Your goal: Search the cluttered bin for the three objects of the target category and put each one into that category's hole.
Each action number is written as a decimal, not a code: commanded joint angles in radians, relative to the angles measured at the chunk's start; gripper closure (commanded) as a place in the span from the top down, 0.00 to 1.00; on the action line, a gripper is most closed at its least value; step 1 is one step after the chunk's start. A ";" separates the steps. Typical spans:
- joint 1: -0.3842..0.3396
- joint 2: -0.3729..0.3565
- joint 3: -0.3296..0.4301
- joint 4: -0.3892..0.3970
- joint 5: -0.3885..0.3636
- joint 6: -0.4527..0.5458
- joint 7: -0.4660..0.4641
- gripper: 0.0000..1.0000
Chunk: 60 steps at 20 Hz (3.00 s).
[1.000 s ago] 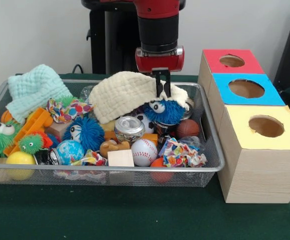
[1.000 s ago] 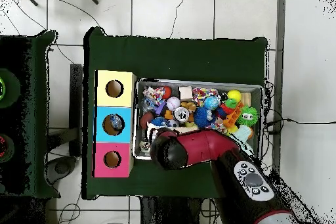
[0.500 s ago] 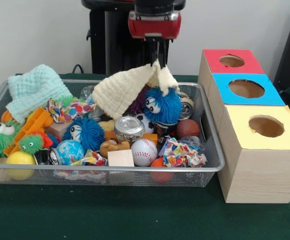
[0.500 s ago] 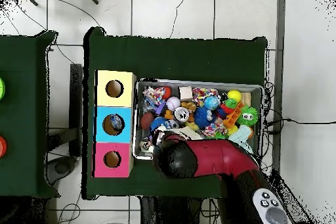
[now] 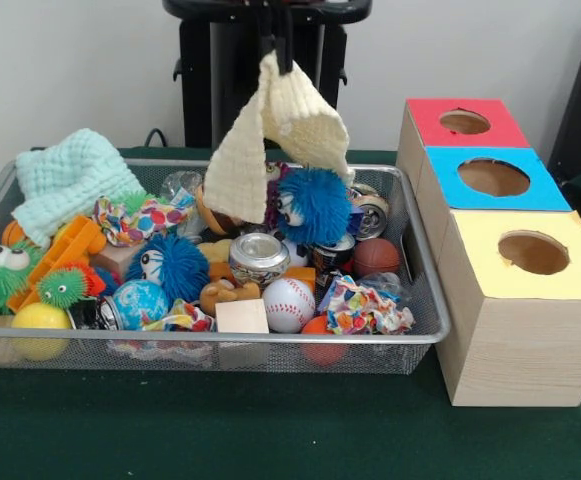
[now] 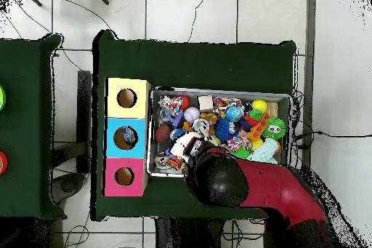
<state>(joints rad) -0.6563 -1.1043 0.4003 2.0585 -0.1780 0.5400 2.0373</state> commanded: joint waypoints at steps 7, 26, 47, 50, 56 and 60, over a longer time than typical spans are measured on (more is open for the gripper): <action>-0.133 -0.173 0.076 0.014 0.162 0.249 -0.171 0.00; -0.264 -0.201 0.114 -0.047 0.171 0.367 -0.317 0.00; -0.391 -0.153 0.228 -0.083 0.097 0.382 -0.361 0.00; -0.421 -0.122 0.249 -0.108 0.059 0.387 -0.383 0.00; -0.487 -0.053 0.289 -0.179 -0.022 0.407 -0.438 0.00; -0.526 0.004 0.315 -0.238 -0.082 0.416 -0.480 0.00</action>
<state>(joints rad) -1.1320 -1.2018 0.6245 1.9317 -0.1638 0.8297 1.9605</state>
